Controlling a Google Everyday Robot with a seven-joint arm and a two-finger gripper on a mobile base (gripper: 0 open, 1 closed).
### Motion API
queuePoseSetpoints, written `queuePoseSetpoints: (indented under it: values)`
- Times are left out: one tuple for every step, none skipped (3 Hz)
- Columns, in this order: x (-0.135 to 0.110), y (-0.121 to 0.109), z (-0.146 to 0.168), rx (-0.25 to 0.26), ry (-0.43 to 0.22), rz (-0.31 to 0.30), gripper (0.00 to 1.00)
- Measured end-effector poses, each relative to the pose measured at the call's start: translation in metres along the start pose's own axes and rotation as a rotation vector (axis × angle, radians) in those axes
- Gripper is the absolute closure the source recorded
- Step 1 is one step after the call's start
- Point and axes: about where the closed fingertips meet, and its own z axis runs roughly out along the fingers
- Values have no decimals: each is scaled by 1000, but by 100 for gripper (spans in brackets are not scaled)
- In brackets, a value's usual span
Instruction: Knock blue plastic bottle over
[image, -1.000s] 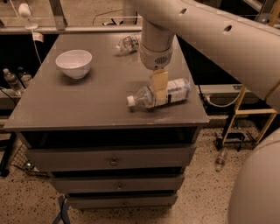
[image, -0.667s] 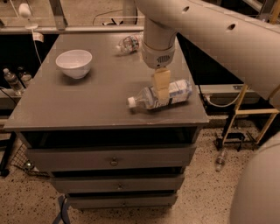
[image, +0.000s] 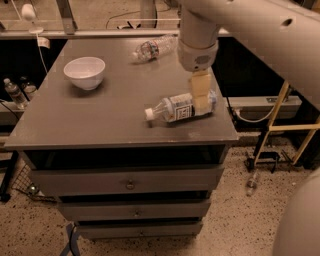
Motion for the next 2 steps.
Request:
queuePoseSetpoints:
  values:
    - [56,16,-31,1,35,138,0]
    - [66,18,-37,4,41,160,0]
